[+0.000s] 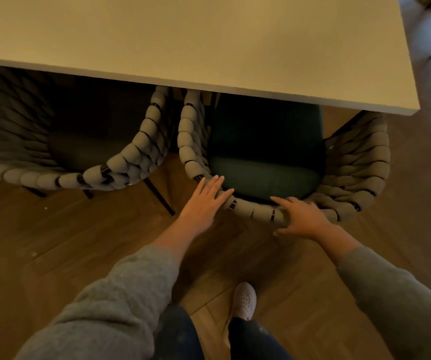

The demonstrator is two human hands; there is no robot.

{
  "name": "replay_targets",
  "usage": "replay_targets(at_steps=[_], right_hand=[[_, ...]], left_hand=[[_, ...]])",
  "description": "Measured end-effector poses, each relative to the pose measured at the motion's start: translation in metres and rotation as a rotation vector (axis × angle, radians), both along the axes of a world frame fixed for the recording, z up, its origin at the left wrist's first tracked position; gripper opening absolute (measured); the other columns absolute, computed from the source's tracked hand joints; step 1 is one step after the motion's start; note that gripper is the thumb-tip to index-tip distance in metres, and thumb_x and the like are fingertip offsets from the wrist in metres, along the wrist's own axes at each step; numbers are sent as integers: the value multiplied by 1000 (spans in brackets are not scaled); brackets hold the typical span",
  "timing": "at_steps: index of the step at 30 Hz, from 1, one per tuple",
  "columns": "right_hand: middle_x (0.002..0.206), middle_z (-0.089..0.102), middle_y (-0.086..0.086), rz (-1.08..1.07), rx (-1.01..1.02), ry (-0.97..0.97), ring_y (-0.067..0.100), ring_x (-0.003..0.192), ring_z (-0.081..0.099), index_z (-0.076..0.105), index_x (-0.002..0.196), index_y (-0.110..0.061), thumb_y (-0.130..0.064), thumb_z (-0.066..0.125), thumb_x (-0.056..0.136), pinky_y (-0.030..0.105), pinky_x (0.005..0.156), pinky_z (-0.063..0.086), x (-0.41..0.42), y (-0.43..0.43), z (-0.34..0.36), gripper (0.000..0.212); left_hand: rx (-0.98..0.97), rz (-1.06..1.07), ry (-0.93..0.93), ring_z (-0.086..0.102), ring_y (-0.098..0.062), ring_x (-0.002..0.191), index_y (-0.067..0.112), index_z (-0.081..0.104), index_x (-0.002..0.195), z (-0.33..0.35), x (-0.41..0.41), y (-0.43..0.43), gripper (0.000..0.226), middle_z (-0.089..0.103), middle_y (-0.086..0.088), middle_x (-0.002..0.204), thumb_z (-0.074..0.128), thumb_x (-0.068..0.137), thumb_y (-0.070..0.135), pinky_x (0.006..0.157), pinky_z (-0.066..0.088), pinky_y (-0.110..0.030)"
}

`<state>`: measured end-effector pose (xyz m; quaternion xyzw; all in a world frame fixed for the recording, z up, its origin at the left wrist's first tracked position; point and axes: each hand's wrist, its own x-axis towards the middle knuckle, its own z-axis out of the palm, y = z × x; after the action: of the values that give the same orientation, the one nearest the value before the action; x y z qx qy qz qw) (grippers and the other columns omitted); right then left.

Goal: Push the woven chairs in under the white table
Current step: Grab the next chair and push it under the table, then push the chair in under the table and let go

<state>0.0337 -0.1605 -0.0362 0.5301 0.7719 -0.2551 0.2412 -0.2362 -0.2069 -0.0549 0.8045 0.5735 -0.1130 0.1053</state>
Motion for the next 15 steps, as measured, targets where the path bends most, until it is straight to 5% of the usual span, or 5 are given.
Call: replay_targets(at_steps=[7, 15], right_hand=[[161, 11, 4, -19, 196, 279, 25, 148, 11, 6, 153, -35, -49, 64, 86, 46, 122, 9, -169, -34, 15, 90], [162, 8, 5, -4, 258, 279, 24, 149, 7, 9, 154, -31, -44, 67, 85, 46, 122, 10, -372, -42, 16, 91]], left_hand=[[-43, 263, -22, -19, -28, 148, 29, -7, 155, 8, -157, -59, 87, -17, -11, 161, 56, 95, 21, 114, -15, -45], [-61, 417, 69, -16, -29, 148, 27, -2, 156, 33, -368, -83, 92, -15, -11, 162, 62, 91, 21, 120, -4, -53]])
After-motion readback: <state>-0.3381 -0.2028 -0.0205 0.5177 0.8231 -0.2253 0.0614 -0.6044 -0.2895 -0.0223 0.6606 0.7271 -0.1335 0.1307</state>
